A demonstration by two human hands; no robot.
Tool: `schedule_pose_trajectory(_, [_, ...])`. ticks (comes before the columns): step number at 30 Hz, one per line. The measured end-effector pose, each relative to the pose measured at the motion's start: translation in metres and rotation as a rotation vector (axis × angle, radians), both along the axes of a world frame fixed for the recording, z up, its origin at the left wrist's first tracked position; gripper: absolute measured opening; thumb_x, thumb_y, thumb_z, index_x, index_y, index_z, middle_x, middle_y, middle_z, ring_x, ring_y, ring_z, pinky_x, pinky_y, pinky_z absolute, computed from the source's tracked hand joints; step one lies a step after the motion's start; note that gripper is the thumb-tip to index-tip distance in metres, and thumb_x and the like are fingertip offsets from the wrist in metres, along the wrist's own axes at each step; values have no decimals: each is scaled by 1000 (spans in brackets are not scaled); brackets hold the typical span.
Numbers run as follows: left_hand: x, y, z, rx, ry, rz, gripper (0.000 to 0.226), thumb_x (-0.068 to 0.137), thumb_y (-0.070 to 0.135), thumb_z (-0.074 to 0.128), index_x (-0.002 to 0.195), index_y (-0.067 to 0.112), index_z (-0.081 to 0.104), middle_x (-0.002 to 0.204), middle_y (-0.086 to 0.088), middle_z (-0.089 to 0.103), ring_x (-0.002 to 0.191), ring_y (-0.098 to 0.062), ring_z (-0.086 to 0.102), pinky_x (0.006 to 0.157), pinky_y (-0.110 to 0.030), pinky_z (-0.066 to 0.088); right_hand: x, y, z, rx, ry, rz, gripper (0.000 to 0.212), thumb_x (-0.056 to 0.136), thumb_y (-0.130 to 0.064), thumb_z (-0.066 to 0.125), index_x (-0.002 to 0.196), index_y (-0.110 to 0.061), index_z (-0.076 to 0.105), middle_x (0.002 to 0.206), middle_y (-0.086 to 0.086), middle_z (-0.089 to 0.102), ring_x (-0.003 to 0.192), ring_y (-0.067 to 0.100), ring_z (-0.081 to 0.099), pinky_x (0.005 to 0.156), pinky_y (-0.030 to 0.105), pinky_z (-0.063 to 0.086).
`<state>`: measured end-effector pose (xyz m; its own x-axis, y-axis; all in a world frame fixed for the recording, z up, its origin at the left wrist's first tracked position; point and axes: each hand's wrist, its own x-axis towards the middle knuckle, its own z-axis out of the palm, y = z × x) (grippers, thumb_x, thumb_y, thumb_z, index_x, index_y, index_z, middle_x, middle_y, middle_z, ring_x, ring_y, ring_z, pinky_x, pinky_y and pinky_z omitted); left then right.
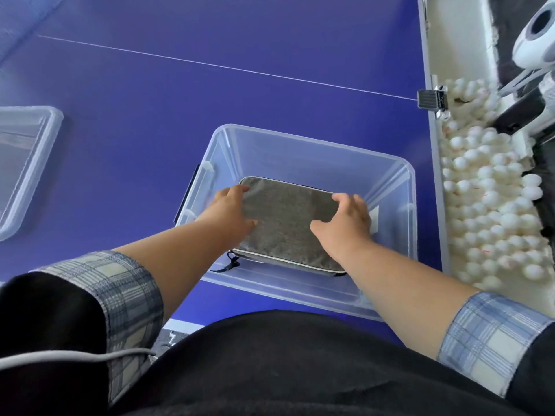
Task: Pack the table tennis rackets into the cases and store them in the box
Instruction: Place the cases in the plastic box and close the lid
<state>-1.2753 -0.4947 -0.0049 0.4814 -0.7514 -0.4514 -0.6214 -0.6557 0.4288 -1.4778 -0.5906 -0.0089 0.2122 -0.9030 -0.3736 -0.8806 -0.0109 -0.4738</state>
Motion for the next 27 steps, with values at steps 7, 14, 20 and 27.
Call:
schedule_pose_trajectory(7, [6,47,51,-295,-77,-159,56,95,26,61,146,34,39,151,8,39,130,-16,47,94,-25,36,67,34,38,-151,-113,273,63,91,-37,68,147,-25,41,167,10,17,155,26,14,124,40,17])
schedule_pose_trajectory(14, [91,148,77,-432,-150,-56,56,94,33,60,146,35,39,150,12,40,135,-9,40,102,-23,36,170,116,77,-314,-408,377,49,89,-15,72,135,-9,57,155,13,41,146,28,35,119,23,23])
schedule_pose_trajectory(20, [227,281,71,-326,-233,44,59,94,36,57,148,35,33,152,11,38,138,-14,38,109,-32,38,292,202,92,-202,-493,263,42,97,-24,62,139,-19,54,145,3,49,108,19,51,86,23,33])
schedule_pose_trajectory(27, [326,376,34,-103,-207,177,60,92,32,59,148,29,38,149,1,45,135,-22,44,110,-34,36,390,282,61,64,-423,287,40,99,-31,56,139,-26,53,143,-4,54,123,15,53,92,32,41])
